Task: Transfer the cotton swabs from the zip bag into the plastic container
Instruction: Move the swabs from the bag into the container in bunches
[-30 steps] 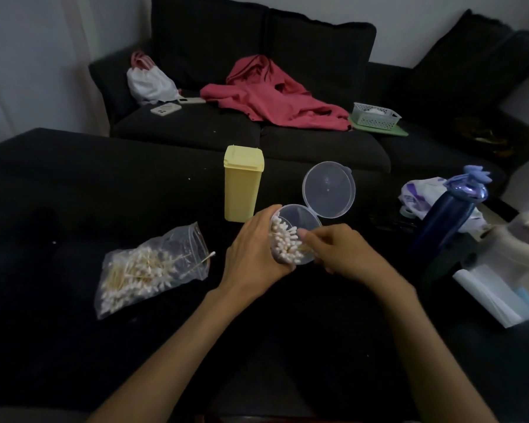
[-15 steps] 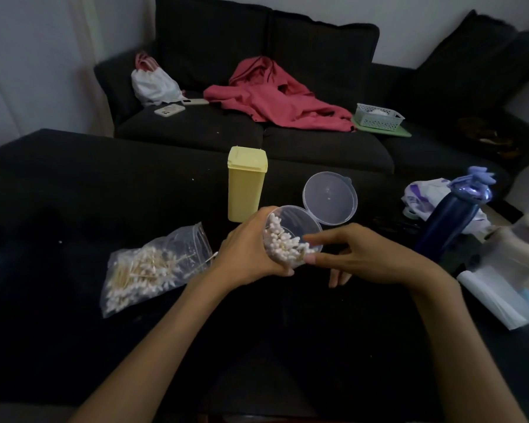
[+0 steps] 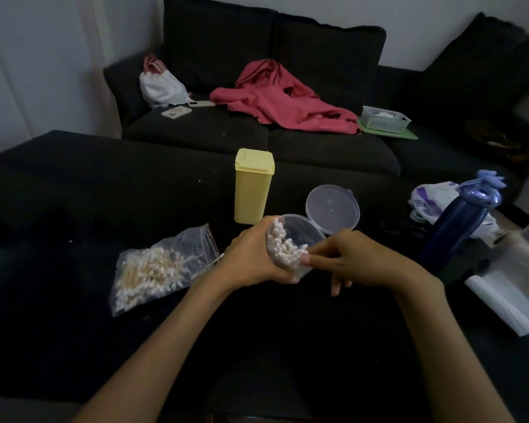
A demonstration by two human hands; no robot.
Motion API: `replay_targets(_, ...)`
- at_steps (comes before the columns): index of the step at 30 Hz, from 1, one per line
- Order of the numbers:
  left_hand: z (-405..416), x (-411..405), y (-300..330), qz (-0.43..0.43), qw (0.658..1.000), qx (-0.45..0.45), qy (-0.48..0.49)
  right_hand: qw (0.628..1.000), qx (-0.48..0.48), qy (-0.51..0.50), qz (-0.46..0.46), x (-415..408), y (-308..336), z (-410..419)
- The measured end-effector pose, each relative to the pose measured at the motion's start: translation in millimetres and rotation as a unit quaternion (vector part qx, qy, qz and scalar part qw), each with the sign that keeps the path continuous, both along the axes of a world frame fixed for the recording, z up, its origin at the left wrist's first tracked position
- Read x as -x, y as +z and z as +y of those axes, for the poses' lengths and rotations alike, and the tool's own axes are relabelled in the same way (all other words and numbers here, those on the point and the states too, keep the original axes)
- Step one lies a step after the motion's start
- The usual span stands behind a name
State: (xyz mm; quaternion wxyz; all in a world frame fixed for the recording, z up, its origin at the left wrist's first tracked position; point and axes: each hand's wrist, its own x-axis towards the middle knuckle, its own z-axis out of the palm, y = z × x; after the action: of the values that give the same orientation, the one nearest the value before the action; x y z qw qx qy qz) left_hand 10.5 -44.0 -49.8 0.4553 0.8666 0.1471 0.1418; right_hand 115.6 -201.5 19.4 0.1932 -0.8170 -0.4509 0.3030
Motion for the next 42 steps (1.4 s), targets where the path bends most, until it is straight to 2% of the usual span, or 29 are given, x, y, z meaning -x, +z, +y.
replay_targets(2, -1, 1, -2, 0.01, 1.0, -0.01, 0.001, 0.998, 0.061, 0.014, 0.004, 2, -1, 4)
replay_targets(4, -2, 1, -4, 0.025, 1.0, -0.013, 0.003, 0.996, 0.083, 0.023, 0.013, 3, -5, 9)
replay_targets(8, 3, 1, -9, 0.036, 0.999, -0.019, 0.012, 0.998, 0.039, 0.019, 0.039, 2, -15, 19)
replay_targets(16, 11, -13, -44, 0.032, 0.997, 0.032, 0.056, 0.996, 0.001, -0.019, 0.091, -1, -33, 35)
replay_targets(23, -3, -8, -29, 0.047, 0.992, 0.067, 0.098, 0.998, 0.003, -0.046, 0.053, -4, -33, 42)
replay_targets(29, -3, 7, -3, 0.144, 0.986, 0.042, 0.069, 0.997, 0.013, -0.066, 0.023, -6, -26, 43)
replay_targets(31, 0, 18, 13, 0.125, 0.986, 0.093, 0.057, 0.997, -0.01, -0.074, -0.001, -6, -21, 41)
replay_targets(34, 14, 44, 29, 0.026, 0.984, 0.151, 0.096, 0.996, -0.045, -0.083, 0.001, -5, -16, 38)
replay_targets(36, 25, 66, 35, -0.045, 0.984, 0.103, 0.135, 0.994, -0.059, -0.093, -0.013, -1, -15, 37)
replay_targets(38, 40, 87, 32, -0.084, 0.978, 0.025, 0.188, 0.986, -0.096, -0.118, -0.071, 4, -17, 39)
replay_targets(40, 55, 106, 22, -0.056, 0.963, -0.095, 0.245, 0.965, -0.183, -0.146, -0.119, 16, -17, 46)
replay_targets(42, 65, 119, 6, 0.013, 0.948, -0.195, 0.253, 0.952, -0.25, -0.13, -0.118, 36, -17, 59)
